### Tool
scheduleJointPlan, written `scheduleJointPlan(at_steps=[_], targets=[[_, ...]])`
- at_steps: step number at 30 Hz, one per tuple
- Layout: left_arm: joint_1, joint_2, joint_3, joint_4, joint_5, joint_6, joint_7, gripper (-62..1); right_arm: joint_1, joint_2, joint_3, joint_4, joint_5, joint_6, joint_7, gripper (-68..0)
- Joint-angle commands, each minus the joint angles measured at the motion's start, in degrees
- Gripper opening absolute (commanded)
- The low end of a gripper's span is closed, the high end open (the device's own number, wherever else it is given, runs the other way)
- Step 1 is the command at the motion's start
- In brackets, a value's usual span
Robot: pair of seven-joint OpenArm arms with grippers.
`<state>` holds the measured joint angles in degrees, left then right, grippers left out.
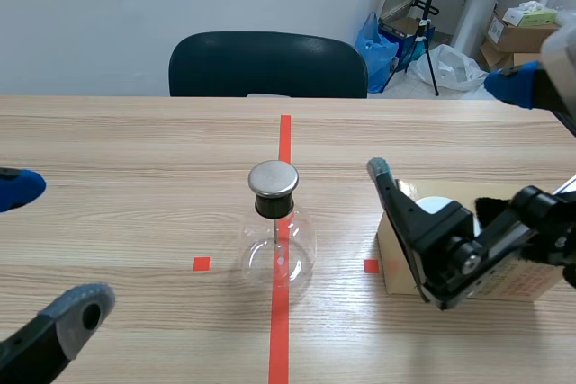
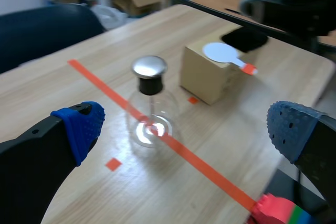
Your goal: Do the electroscope experiment
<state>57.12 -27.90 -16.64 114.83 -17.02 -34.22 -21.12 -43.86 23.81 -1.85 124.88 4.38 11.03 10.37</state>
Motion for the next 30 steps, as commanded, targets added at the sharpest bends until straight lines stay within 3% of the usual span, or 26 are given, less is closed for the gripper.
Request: scheduleJointPlan(at_steps=[1, 5, 10, 15, 21, 30], targets=[[-0.2, 1.2, 0.2, 3.6, -0.8, 0.2, 1.5, 1.4, -0.1, 0.2, 0.7, 0.1, 0.7, -0.2, 0.7, 0.4], [-0.2, 4.9, 0.2, 8.0, -1.5, 1.9, 8.8, 1.4, -0.2, 0.0, 2.0, 0.0, 4.3, -0.2, -0.4, 0.4], [-0.2, 8.9, 0.2, 12.2, -1.5, 2.2, 11.7, 1.4, -0.3, -0.7, 4.9, 0.0, 7.9, -0.2, -0.8, 0.4], [-0.9, 9.1, 0.2, 12.6, -1.9, 5.3, 12.1, 1.4, -0.3, -0.7, 6.2, -0.5, 7.9, 0.0, -5.4, 0.4], [-2.9, 9.1, 0.2, 12.6, -2.1, 10.6, 15.2, 1.4, -0.5, -0.7, 7.1, -1.5, 7.9, 0.0, -5.5, 0.4], [-2.9, 9.1, 0.2, 12.6, -2.5, 11.0, 15.1, 1.4, -3.1, -0.6, 8.3, -1.5, 7.9, 0.0, -2.3, 0.4]])
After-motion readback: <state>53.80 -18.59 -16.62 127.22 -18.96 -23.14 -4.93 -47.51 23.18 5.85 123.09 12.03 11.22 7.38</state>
